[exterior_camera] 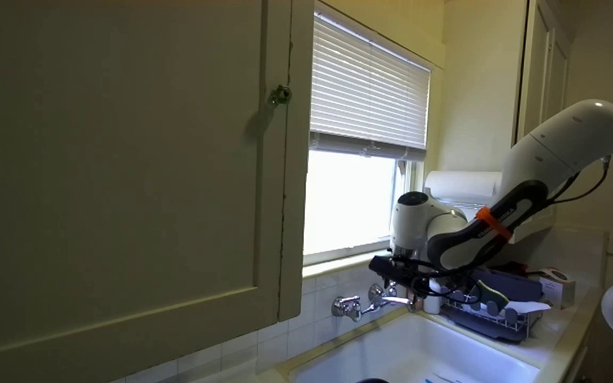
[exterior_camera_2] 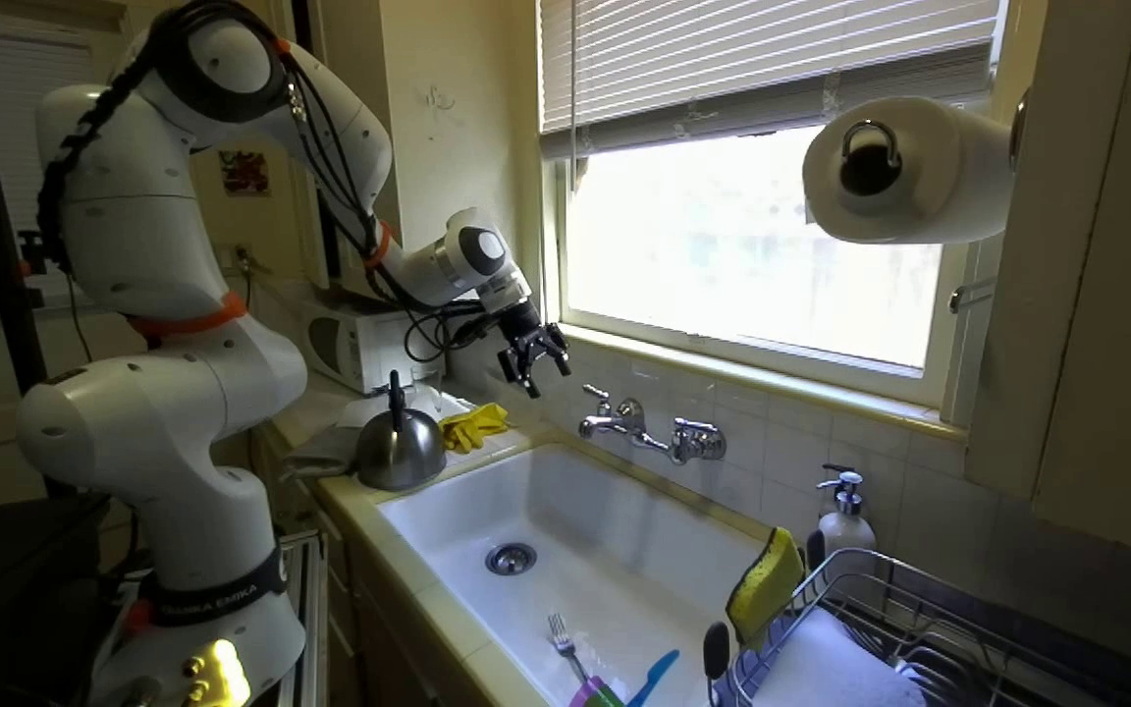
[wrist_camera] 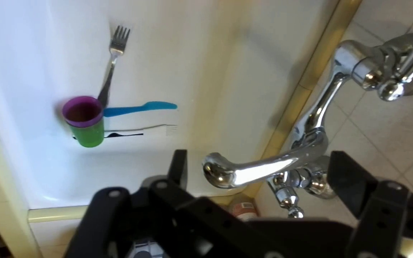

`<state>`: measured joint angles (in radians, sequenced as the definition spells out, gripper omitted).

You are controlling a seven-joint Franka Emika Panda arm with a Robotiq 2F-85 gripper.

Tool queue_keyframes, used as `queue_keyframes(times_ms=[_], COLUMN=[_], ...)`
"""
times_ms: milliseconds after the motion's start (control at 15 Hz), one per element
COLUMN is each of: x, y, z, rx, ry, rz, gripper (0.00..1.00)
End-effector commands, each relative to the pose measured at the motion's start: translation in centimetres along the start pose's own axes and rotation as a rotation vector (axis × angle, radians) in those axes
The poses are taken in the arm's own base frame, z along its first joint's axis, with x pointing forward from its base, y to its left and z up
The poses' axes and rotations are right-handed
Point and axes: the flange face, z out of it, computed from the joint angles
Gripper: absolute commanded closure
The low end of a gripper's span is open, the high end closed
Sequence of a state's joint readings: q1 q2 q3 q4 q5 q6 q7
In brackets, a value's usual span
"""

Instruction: Move the faucet handle to the right

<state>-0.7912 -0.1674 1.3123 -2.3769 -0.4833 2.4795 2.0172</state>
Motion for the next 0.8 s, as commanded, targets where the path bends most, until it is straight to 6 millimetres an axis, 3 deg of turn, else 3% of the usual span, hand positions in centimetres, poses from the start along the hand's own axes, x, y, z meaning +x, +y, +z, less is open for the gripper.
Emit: queue_keyframes(times_ms=[0, 333, 733], x=[-1.77, -1.92, -2.60], y=[-0.57, -0.51, -0.84], z=[-0.04, -0.08, -0.16], rx=[-0.043, -0.040, 0.052], ry=[-0.015, -0.022, -0.154], rz=[0.072, 0.021, 0.116], gripper=[0.00, 0.00, 0.00])
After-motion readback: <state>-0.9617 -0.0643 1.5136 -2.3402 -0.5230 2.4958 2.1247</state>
